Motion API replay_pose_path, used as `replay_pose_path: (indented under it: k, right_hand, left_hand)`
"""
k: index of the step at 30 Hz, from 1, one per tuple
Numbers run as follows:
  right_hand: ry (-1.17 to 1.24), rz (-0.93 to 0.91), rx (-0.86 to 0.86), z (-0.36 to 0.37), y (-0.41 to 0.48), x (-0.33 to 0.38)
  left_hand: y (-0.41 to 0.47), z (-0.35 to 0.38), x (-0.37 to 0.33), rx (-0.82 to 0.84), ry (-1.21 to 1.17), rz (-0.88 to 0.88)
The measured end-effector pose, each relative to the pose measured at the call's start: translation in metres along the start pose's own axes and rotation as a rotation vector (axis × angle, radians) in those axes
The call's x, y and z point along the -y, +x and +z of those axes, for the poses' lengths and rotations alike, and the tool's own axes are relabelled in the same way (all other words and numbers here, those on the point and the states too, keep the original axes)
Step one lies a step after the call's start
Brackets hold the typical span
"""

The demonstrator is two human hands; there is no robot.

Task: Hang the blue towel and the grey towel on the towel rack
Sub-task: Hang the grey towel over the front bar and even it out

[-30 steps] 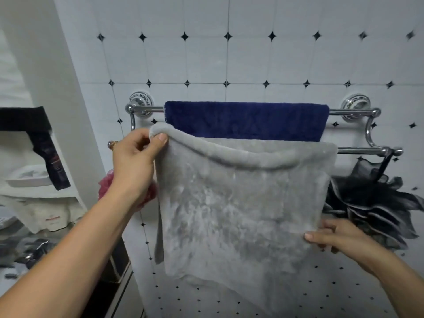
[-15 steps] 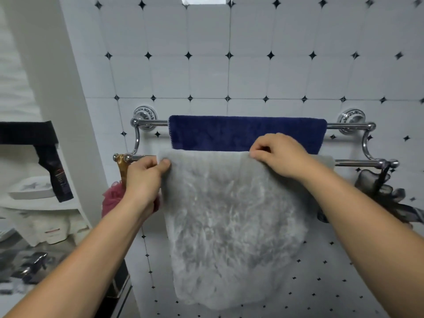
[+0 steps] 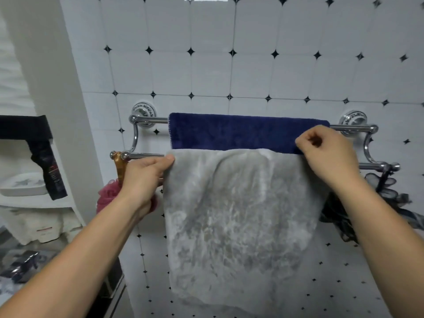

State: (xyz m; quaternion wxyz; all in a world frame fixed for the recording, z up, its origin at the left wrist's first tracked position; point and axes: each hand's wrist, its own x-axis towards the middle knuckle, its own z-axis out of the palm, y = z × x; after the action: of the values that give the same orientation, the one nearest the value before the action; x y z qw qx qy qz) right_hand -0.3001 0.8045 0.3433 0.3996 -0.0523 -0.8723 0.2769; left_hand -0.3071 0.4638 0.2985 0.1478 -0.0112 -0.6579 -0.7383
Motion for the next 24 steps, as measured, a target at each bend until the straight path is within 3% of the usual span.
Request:
replay_pose_path:
  k: [4,8,14,18,20,24]
  right_hand:
    - [-0.096,-0.142,0.157,-0.030,-0.019,-0.047]
    - [-0.159,-0.255,0.254,-0.042,-0.006,-0.047]
    - [-0.011,0.017,0.381,-0.083,0.016,-0.064]
    - [-0.061,0.143,0.063,-0.070,0.001,-0.068]
    - [0.021,0.243,-0.001,-0.061,-0.018,-0.070]
    - [-0.036,0.316,0.280,-0.024,-0.052,-0.079]
  left_hand:
    - [0.006,-0.001,-0.003,-0.011,-0.011,-0.017]
    - [0.006,0.005,-0.016,-0.117,-0.018,-0.026]
    - [0.008,0.006,-0.015,-0.167,0.039,0.012]
    - [0.010,0.010,-0.008,-0.142,0.089,0.032]
    - [0.007,0.009,-0.001,-0.136,0.139,0.085]
    - [-0.007,0.002,0.017,0.026,0.200,0.190]
